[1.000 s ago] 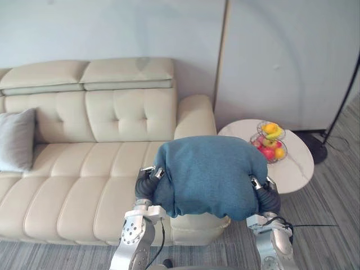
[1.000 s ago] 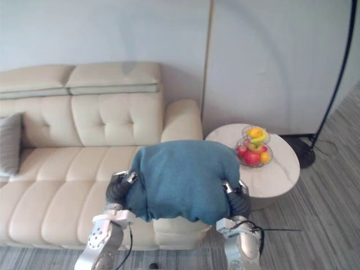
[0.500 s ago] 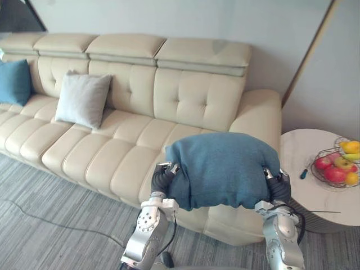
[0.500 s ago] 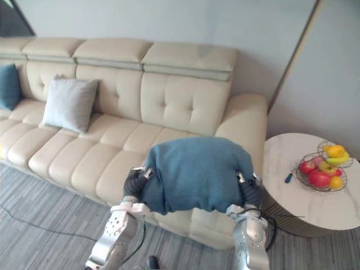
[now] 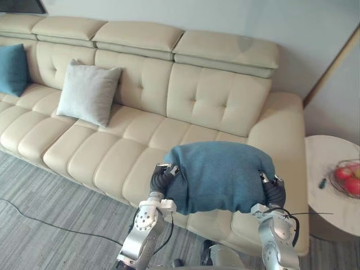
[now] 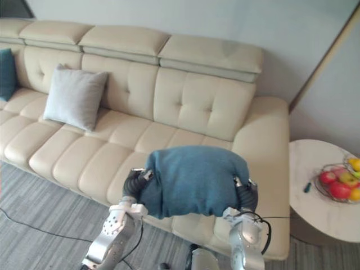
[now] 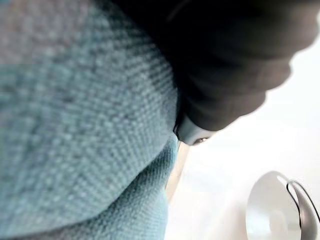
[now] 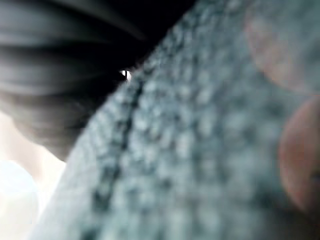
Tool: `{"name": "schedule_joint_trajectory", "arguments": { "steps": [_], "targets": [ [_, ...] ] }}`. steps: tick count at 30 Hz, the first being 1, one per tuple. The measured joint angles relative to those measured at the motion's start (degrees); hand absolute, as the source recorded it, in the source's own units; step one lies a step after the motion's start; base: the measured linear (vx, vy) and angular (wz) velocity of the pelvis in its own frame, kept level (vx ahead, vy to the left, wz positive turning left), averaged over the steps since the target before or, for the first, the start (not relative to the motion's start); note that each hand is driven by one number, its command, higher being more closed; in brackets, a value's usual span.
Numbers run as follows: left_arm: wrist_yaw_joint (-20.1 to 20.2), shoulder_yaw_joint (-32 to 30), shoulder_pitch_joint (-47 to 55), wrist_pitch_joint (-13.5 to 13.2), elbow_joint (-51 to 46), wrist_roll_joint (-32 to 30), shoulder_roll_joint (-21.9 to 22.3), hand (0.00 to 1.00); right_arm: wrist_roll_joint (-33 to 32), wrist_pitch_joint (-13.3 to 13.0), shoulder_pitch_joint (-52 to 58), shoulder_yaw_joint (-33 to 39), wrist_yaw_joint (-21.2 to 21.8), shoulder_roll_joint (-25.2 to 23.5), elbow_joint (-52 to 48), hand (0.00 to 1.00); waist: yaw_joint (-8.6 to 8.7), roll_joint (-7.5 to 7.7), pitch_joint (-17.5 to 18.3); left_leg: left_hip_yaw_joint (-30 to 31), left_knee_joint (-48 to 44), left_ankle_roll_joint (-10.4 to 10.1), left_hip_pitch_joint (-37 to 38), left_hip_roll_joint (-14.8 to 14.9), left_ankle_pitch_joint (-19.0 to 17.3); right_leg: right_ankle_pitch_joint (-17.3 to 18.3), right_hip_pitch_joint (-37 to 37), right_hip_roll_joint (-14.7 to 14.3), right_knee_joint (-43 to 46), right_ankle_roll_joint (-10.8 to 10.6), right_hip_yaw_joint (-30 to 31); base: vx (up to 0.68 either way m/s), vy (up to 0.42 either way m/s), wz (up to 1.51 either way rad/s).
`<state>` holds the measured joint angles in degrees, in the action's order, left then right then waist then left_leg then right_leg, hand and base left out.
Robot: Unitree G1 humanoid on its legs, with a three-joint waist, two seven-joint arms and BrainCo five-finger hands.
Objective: Pick up cushions and gather them together orderly.
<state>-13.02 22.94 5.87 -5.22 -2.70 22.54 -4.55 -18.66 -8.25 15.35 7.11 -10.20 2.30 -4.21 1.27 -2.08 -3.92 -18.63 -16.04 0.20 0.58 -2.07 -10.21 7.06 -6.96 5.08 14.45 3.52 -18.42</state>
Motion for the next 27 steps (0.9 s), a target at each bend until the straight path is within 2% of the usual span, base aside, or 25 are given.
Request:
{"name": "schedule_joint_trajectory", "arguments": {
  "steps": [1,2,4,5,7,8,9,10,11,12,14,18,21,23,27],
  "targets": [
    [0.6,-0.1,0.7,0.0,0.0,0.1,0.3,1.00,0.0,0.0,1.2,-0.1,0.0,0.0,-2.3,1.00,-0.47,0.13,-0.1,-1.3,-9.4,-0.3,-2.1,1.7,-0.1,0.0,3.8,-0.1,-2.5,0.0,0.1,0.37,-0.051,0.01],
    [1.4,-0.2,2.5,0.0,-0.8,0.1,0.6,1.00,-0.1,-0.1,1.7,-0.5,0.0,0.3,-5.0,1.00,-1.89,0.14,-0.1,-4.5,-22.0,0.4,-5.6,6.5,-1.0,0.0,8.2,-0.9,-5.3,0.0,1.0,0.34,-0.025,-0.24],
    [2.0,-0.4,4.7,0.0,-2.2,0.1,1.0,1.00,0.0,-0.7,0.6,-0.6,0.0,0.0,-6.5,1.00,-3.20,0.21,0.5,-3.9,-27.0,-0.3,-9.2,11.4,-3.4,0.0,10.2,-1.1,-7.2,0.0,3.6,0.31,0.040,-0.64],
    [2.0,-0.5,4.6,0.0,-2.6,0.1,1.4,1.00,0.0,-0.9,-0.4,-0.6,0.0,0.1,-6.4,1.00,-3.67,0.47,0.5,-2.1,-24.6,-1.4,-11.1,13.0,-4.3,0.0,10.0,-0.7,-7.2,0.0,5.1,0.29,0.105,-0.74],
    [2.0,-0.6,4.6,0.0,-2.6,0.1,1.6,1.00,0.1,-0.9,-1.4,-0.6,0.0,0.0,-5.6,1.00,-3.99,0.54,0.5,2.8,-13.9,-2.3,-11.2,13.3,-3.8,-0.1,9.9,0.1,-6.8,-0.1,7.2,0.18,0.170,-0.64],
    [2.0,-0.6,4.7,0.0,-2.8,0.0,1.5,1.00,0.2,-0.9,-1.5,-0.6,0.0,0.0,-4.7,1.00,-4.17,0.21,0.7,8.2,-3.0,-3.5,-9.3,12.9,0.1,0.0,10.1,0.2,-6.4,-0.2,9.2,0.21,0.309,-0.75],
    [2.0,-0.6,4.8,0.0,-3.1,0.0,1.6,1.00,0.2,-0.9,-1.6,-0.6,0.0,0.3,-4.1,1.00,-4.40,-0.84,1.4,12.6,3.2,-3.6,-7.9,12.8,8.2,0.2,10.1,-0.5,-6.4,-2.5,11.0,0.22,0.326,-0.89],
    [2.0,-0.7,5.1,0.0,-3.5,0.0,1.2,1.00,0.3,-0.8,-1.9,-0.6,0.0,0.3,-3.0,1.00,-4.58,-0.70,2.2,14.9,3.9,-7.9,-7.1,12.5,7.7,1.2,10.1,-0.3,-6.9,-4.8,12.8,0.24,0.302,-0.68],
    [2.0,-0.9,5.1,0.1,-3.5,0.0,0.5,1.00,0.6,-0.5,-2.0,-0.5,0.0,-0.8,-0.8,1.00,-3.79,1.06,2.5,15.2,4.3,-8.0,-6.9,10.8,7.0,1.2,10.1,1.5,-7.7,-5.9,14.1,0.18,0.254,-0.48],
    [2.0,-0.9,5.3,0.1,-3.5,-0.1,0.2,1.00,0.6,-0.4,-1.7,-0.4,0.0,-1.6,0.8,1.00,-3.27,2.19,2.4,14.2,5.3,-7.8,-6.1,9.9,6.9,0.5,10.0,2.7,-7.9,-6.6,14.5,0.17,0.274,-0.30],
    [2.0,-0.9,5.9,0.5,-3.5,-0.1,-0.8,1.00,0.6,0.2,-1.7,-0.5,0.0,-2.5,2.4,1.00,-3.30,3.05,2.8,12.6,7.2,-7.5,-4.1,8.9,6.7,0.3,10.0,3.6,-8.4,-6.7,15.8,0.06,0.186,-0.36],
    [2.0,-0.3,6.5,0.8,-3.3,-0.9,-1.4,1.00,0.8,0.8,-1.1,-0.5,0.0,-2.3,4.4,1.00,-3.16,2.77,3.0,11.4,9.9,-7.2,-2.2,8.1,6.6,0.6,9.9,4.1,-8.8,-7.2,17.7,0.00,0.052,-0.20],
    [2.0,0.5,6.5,0.9,-1.7,-1.2,-1.6,1.00,3.1,0.8,-1.1,-0.5,0.0,-1.3,7.7,1.00,-2.37,2.45,3.2,11.5,11.3,-7.6,-1.5,8.6,7.5,1.1,10.0,3.5,-9.5,-8.0,17.9,-0.04,-0.063,-0.01],
    [1.9,1.6,6.5,1.0,0.2,-2.4,-1.6,1.00,6.2,1.0,-1.1,-0.6,-1.0,0.4,10.1,1.00,-1.70,1.33,3.9,11.5,14.8,-8.0,-0.5,9.1,9.5,1.0,9.3,2.6,-9.8,-8.0,18.6,-0.04,-0.073,-0.07],
    [1.4,2.5,4.9,1.1,2.7,-2.9,-1.7,1.00,10.4,1.3,-2.8,-1.1,-2.5,2.7,14.1,1.00,-1.53,0.09,4.0,11.0,18.2,-8.5,-0.8,10.3,11.3,0.0,6.7,1.2,-10.1,-7.8,19.3,-0.05,-0.058,-0.19]
  ]
}}
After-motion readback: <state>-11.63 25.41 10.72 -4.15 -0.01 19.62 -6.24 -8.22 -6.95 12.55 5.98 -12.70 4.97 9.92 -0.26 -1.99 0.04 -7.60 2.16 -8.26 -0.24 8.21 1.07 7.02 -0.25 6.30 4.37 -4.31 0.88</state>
